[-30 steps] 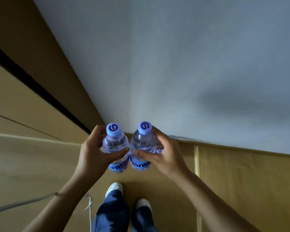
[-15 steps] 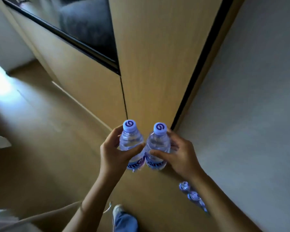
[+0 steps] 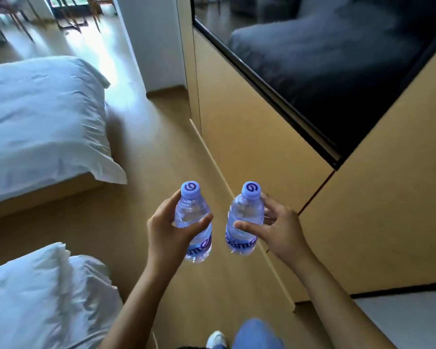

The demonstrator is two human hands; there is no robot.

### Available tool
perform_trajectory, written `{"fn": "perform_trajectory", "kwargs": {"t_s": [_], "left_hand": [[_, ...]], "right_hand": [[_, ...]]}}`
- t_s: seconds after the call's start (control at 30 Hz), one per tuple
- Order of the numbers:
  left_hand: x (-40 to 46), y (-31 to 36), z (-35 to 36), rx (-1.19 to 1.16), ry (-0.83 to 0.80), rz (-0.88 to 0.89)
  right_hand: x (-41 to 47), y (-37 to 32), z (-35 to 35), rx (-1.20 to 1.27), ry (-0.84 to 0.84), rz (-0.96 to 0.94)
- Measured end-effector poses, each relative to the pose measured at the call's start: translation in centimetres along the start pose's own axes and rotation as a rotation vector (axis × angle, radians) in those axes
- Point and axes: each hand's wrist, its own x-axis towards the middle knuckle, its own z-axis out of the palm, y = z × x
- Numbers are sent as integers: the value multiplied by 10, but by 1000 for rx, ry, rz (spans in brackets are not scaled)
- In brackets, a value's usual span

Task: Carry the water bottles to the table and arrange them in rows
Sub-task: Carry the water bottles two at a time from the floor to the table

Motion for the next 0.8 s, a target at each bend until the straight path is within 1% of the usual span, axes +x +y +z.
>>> {"fn": "perform_trajectory", "kwargs": {"t_s": [0.13,0.27,0.53,0.8], "left_hand": [[44,-16,-25,13,92,-15],[106,-33,-36,1,174,-23],[274,-55,-28,-2,260,-72],[443,-63,-36,-15,343,-87]], "right_hand": [[58,-13,31,-6,-69,-3],[136,-20,58,21,-154,-2],[334,-48,104,45,-278,-54],[511,-91,154,33,-352,-105]]}}
